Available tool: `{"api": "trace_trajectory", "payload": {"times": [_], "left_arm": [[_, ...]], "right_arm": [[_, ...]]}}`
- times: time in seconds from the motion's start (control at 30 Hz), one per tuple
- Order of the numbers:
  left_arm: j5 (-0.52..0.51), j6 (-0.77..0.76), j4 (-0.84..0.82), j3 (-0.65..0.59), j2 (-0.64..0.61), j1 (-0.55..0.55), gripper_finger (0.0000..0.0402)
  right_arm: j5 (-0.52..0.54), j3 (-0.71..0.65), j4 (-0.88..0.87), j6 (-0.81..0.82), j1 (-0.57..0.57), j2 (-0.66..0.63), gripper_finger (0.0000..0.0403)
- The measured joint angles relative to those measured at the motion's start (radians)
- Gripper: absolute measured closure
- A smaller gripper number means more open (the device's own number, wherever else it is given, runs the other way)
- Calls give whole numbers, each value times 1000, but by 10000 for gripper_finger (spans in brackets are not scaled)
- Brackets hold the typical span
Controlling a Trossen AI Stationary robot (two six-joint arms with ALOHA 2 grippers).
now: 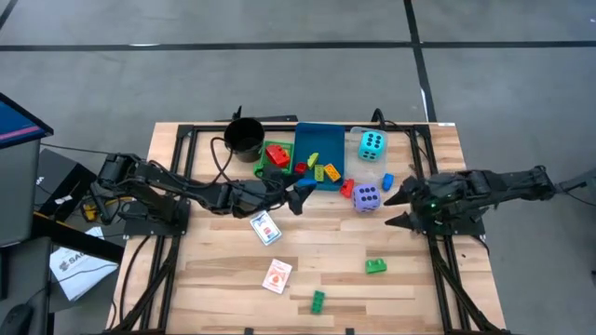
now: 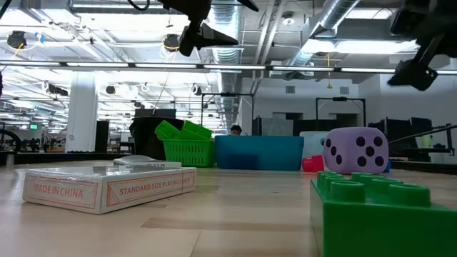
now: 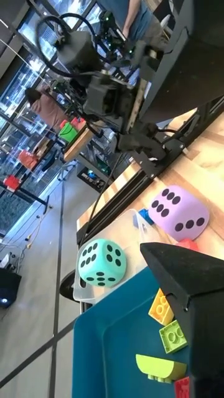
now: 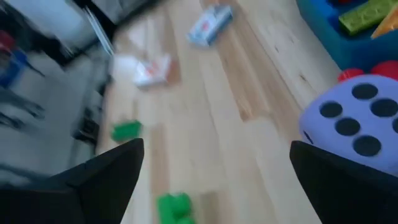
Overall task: Pick & Place Toys
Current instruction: Put the purple dice into the transparent bin
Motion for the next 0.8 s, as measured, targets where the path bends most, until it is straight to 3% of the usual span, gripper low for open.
{"api": "trace_trajectory", "payload": {"times": [0.23, 0.53, 0.8], "left_arm": [[0, 0, 0, 0, 0, 7, 78], [0, 0, -1, 0, 0, 7, 78], [0, -1, -1, 0, 0, 7, 78]], "right_arm": [[33, 0, 50, 109, -2, -95, 6], [104, 0, 56, 39, -2, -94, 6], [115, 0, 28, 196, -2, -95, 6]]}}
